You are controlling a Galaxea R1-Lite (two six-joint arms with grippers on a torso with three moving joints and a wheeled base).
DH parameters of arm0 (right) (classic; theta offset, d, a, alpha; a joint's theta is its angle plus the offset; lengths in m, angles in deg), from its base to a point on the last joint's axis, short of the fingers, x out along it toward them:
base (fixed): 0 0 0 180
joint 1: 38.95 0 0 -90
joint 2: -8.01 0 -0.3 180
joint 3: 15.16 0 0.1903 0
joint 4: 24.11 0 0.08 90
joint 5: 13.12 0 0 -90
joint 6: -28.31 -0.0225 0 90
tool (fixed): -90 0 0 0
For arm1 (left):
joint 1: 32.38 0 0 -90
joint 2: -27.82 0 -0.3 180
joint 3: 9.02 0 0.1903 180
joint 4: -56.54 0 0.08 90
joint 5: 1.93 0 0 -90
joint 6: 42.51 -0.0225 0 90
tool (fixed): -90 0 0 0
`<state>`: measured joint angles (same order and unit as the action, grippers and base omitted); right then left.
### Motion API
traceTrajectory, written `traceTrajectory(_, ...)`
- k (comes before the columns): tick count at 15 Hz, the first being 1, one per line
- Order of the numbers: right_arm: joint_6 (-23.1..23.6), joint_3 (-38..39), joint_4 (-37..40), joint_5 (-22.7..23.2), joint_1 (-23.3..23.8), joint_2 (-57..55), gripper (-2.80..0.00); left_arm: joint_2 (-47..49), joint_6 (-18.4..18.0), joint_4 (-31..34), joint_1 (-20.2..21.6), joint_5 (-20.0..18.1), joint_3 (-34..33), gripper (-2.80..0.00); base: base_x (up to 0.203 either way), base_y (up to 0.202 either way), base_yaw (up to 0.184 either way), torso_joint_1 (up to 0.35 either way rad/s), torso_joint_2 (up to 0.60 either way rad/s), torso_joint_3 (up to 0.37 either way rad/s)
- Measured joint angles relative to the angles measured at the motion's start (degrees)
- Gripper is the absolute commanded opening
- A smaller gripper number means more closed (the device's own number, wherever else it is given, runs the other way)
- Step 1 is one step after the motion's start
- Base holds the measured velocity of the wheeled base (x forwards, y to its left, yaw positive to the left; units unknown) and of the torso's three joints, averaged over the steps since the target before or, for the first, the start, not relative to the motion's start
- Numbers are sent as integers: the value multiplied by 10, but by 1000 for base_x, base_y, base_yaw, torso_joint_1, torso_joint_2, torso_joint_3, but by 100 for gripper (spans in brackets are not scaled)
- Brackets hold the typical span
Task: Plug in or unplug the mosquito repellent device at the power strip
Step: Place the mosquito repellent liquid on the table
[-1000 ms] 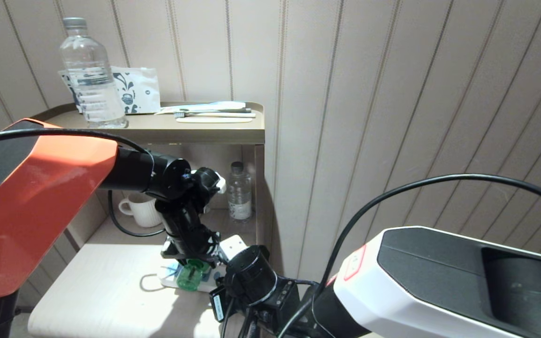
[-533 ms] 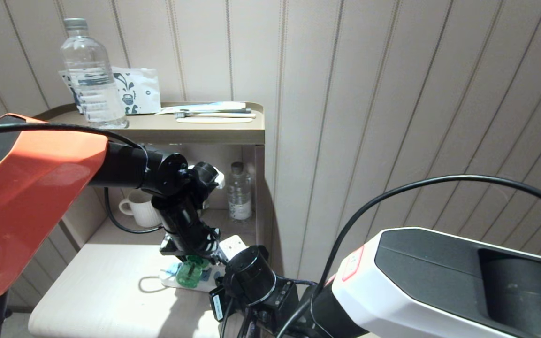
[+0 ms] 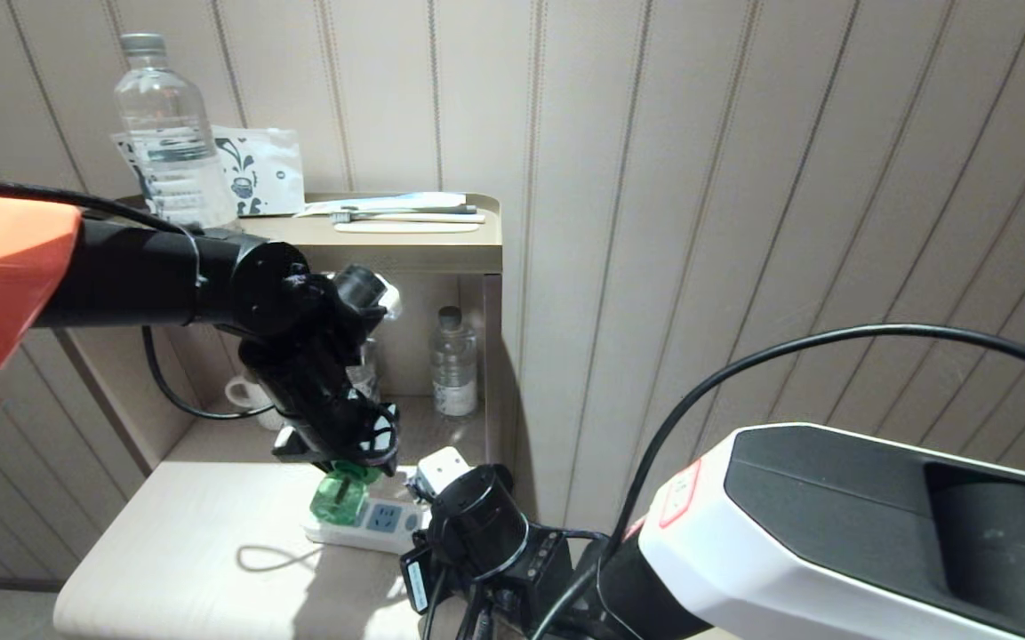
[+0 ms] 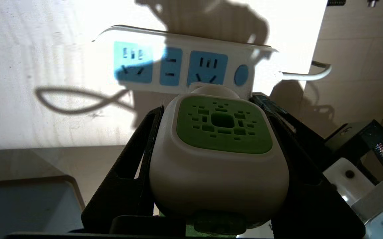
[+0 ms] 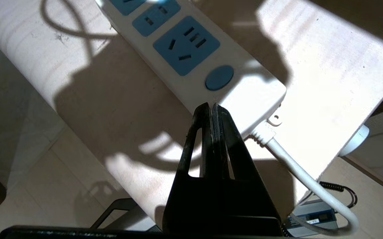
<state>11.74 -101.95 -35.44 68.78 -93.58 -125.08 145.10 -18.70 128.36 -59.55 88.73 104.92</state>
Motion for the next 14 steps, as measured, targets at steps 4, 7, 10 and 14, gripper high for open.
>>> traceTrajectory(4,7,8,4,0,0,43,-280,-62,-4,-6,42,0,-70,-280,0,0,0,0,0,0)
traceTrajectory(7,14,11,6,-5,-1,85,-280,-107,-14,-15,80,-2,-106,-280,0,0,0,0,0,0)
traceTrajectory(10,30,20,31,-34,0,135,-280,-150,-32,-32,99,-4,-146,-280,0,0,0,0,0,0)
traceTrajectory(14,38,59,58,-74,-1,213,-280,-183,-45,-51,110,-5,-189,-280,0,0,0,0,0,0)
